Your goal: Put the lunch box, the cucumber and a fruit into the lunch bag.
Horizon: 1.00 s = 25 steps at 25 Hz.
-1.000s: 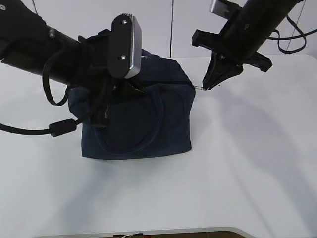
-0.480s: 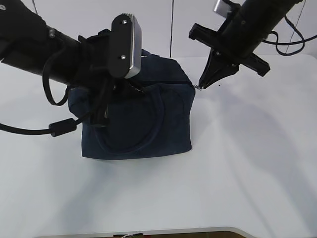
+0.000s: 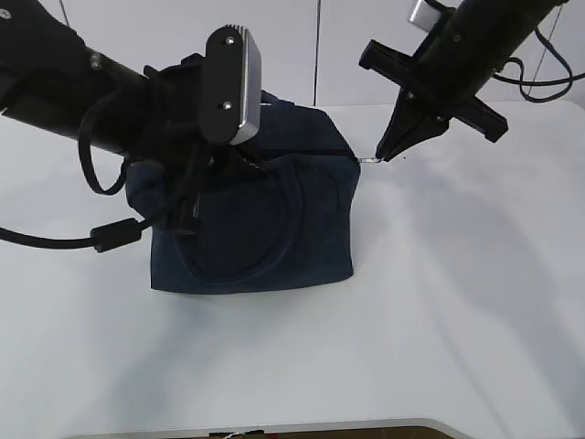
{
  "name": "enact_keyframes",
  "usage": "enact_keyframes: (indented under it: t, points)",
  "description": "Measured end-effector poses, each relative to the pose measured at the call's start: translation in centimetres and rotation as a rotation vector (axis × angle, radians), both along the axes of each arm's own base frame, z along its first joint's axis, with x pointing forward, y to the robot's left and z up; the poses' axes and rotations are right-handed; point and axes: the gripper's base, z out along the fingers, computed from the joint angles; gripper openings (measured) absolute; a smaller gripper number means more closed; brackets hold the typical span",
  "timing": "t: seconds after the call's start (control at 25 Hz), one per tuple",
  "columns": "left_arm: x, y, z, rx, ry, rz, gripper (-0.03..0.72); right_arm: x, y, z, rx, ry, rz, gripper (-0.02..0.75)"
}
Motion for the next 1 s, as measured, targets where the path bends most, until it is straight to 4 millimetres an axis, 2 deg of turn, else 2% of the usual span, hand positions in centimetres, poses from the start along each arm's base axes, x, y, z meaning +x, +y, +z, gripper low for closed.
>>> enact_keyframes:
  t: [1.0]
  points:
    - [0.6,0.1,0.3,-0.01,-0.061,0.044,-0.006,1.9,0.6,-5.1,0.012,0.104,0.014,0.005]
